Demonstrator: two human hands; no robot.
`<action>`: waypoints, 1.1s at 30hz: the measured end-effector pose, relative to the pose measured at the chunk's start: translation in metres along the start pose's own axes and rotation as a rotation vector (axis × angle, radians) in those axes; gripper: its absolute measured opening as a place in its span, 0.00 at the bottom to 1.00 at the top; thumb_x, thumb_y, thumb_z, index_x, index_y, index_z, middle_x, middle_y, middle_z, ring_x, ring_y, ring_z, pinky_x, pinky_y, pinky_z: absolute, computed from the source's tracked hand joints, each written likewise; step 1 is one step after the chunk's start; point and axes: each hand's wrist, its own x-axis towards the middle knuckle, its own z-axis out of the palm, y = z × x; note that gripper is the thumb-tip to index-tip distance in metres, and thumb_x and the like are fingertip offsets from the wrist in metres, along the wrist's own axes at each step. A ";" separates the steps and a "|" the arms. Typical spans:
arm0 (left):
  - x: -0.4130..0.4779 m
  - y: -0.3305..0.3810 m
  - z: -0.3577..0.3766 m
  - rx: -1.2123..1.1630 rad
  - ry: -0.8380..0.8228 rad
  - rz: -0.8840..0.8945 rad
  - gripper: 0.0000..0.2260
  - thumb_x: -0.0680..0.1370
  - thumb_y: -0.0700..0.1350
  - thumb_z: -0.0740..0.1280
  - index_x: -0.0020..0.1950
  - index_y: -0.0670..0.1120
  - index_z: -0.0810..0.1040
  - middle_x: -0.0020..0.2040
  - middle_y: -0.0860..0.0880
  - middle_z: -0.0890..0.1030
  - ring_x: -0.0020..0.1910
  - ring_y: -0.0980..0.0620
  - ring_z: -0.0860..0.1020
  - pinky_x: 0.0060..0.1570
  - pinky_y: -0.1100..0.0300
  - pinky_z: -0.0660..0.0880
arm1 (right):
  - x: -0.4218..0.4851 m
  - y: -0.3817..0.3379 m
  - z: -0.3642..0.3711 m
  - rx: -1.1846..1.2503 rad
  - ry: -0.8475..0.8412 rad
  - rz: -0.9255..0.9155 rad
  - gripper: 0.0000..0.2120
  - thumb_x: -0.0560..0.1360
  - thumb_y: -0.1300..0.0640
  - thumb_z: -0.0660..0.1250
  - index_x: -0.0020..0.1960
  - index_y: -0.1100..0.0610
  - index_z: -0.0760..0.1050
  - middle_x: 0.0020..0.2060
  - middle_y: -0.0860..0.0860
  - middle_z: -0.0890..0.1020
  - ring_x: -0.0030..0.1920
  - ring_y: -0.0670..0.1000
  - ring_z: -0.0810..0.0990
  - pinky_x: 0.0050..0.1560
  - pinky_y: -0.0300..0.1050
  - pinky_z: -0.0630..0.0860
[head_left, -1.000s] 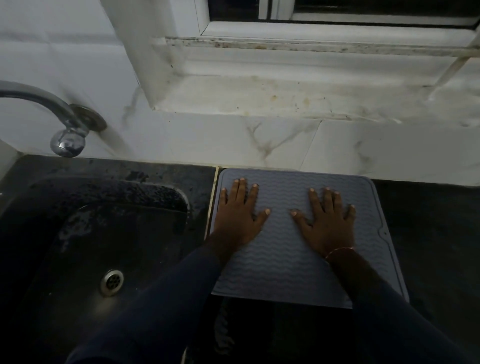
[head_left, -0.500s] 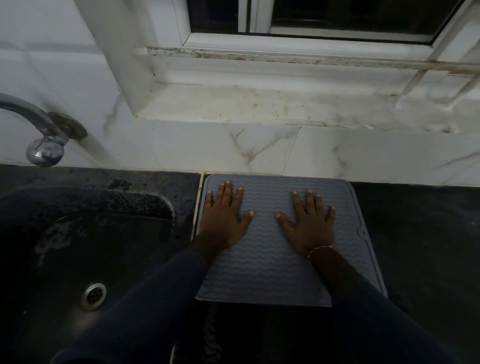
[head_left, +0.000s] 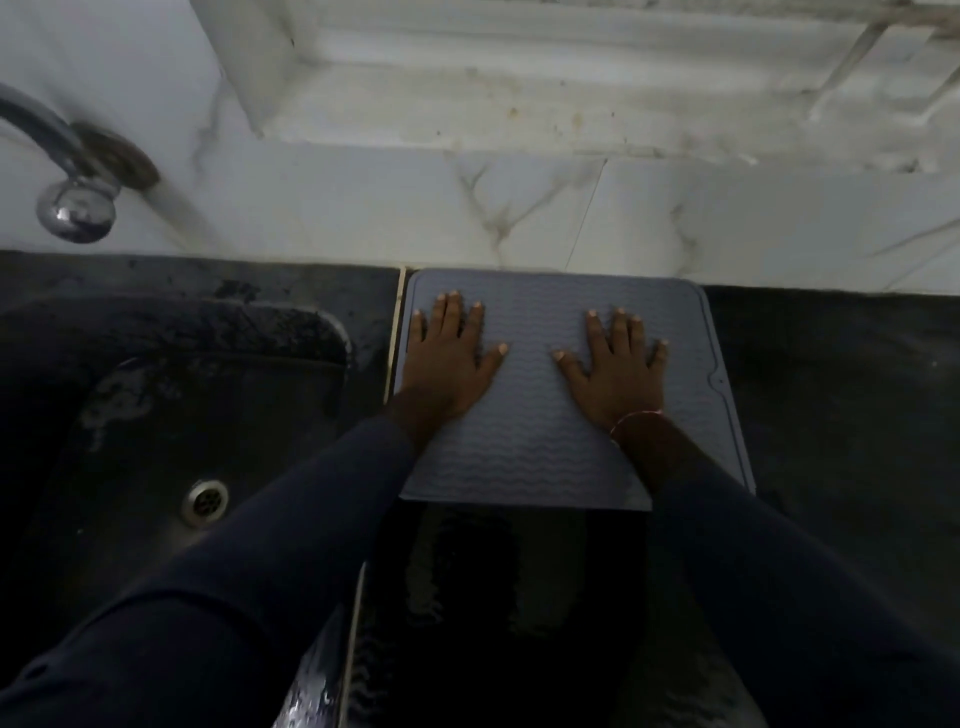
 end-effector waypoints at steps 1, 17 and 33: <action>-0.016 0.005 0.002 -0.022 0.009 -0.014 0.35 0.78 0.67 0.45 0.79 0.48 0.53 0.79 0.42 0.50 0.78 0.45 0.45 0.74 0.44 0.38 | -0.011 0.000 0.003 0.004 -0.003 -0.004 0.37 0.75 0.29 0.43 0.79 0.47 0.46 0.78 0.56 0.49 0.78 0.57 0.45 0.73 0.66 0.39; -0.123 0.027 0.018 -0.004 0.036 -0.041 0.32 0.78 0.66 0.47 0.78 0.50 0.56 0.79 0.41 0.56 0.78 0.44 0.51 0.74 0.39 0.44 | -0.109 0.008 0.023 0.002 0.060 -0.020 0.34 0.77 0.33 0.48 0.78 0.47 0.50 0.78 0.56 0.52 0.78 0.57 0.48 0.75 0.63 0.42; -0.241 0.181 0.050 -0.085 -0.037 0.532 0.30 0.77 0.60 0.52 0.74 0.45 0.65 0.72 0.41 0.69 0.72 0.43 0.65 0.72 0.44 0.59 | -0.329 0.102 -0.013 0.301 0.408 0.378 0.25 0.71 0.46 0.65 0.63 0.59 0.77 0.63 0.60 0.77 0.66 0.62 0.72 0.68 0.58 0.67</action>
